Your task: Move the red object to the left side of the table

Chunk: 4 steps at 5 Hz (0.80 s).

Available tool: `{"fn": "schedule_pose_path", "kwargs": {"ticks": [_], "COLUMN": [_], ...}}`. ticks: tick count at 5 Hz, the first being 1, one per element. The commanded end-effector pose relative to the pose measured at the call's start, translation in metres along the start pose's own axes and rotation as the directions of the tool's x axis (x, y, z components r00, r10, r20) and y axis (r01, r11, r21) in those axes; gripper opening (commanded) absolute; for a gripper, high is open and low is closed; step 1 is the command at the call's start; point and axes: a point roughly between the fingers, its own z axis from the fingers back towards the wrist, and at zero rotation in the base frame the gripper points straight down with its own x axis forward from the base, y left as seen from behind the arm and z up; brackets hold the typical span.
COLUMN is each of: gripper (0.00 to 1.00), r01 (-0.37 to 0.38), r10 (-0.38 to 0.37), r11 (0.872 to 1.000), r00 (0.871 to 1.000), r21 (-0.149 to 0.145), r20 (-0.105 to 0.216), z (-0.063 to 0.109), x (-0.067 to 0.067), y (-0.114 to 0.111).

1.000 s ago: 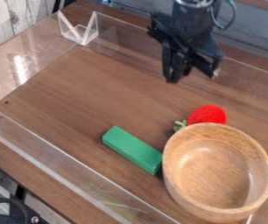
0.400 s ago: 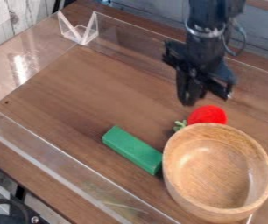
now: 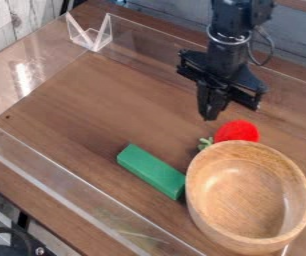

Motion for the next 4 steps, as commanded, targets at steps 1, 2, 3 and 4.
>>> {"fn": "schedule_pose_path", "kwargs": {"ticks": [1,2,3,4], "gripper": [1.00,1.00,1.00,1.00], "r01": [-0.050,-0.096,-0.172,-0.263], "r10": [0.050,0.096,0.173,0.264], "r11": [0.999,0.995,0.985,0.964], "r00": [0.997,0.995,0.985,0.964], "r21": [-0.005,-0.009,-0.012,-0.026], "r20": [0.051,0.034,0.023,0.023], "z": [0.014,0.010,0.007,0.002], "x": [0.008,0.005,0.000,0.000], "y": [0.002,0.000,-0.012,-0.029]}}
